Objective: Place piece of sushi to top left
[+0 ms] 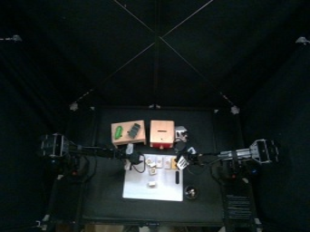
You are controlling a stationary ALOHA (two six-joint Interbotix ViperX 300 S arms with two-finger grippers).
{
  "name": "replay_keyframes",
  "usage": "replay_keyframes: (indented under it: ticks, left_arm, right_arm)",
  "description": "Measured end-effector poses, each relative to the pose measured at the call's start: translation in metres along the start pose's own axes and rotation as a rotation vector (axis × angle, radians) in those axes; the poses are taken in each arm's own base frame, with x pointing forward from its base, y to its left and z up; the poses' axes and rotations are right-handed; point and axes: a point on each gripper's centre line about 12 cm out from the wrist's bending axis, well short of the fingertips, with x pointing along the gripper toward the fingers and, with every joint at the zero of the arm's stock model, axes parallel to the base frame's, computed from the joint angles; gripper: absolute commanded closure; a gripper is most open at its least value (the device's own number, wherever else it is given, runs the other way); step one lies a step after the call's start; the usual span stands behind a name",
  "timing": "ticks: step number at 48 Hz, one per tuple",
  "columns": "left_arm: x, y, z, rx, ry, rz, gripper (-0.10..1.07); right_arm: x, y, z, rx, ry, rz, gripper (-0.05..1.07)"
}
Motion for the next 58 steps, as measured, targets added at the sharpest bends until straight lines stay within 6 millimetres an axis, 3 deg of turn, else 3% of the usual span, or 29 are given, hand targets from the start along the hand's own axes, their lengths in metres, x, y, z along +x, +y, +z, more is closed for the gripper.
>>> replay_keyframes:
  ticks: [28, 39, 46, 58]
  left_arm:
    - [0.013, 0.005, 0.024, 0.044, 0.028, -0.001, 0.19]
    - [-0.013, 0.014, 0.050, -0.026, -0.085, 0.039, 0.19]
    - [-0.023, 0.019, 0.051, -0.113, -0.034, 0.042, 0.19]
    - [-0.047, 0.022, 0.070, -0.155, -0.063, 0.047, 0.19]
  right_arm:
    - [0.009, -0.003, -0.012, 0.002, 0.043, -0.020, 0.32]
    - [0.011, -0.002, -0.014, 0.003, 0.054, -0.024, 0.32]
    - [0.011, -0.002, -0.013, 0.004, 0.054, -0.023, 0.32]
    - [0.010, 0.003, -0.007, 0.005, 0.039, -0.012, 0.32]
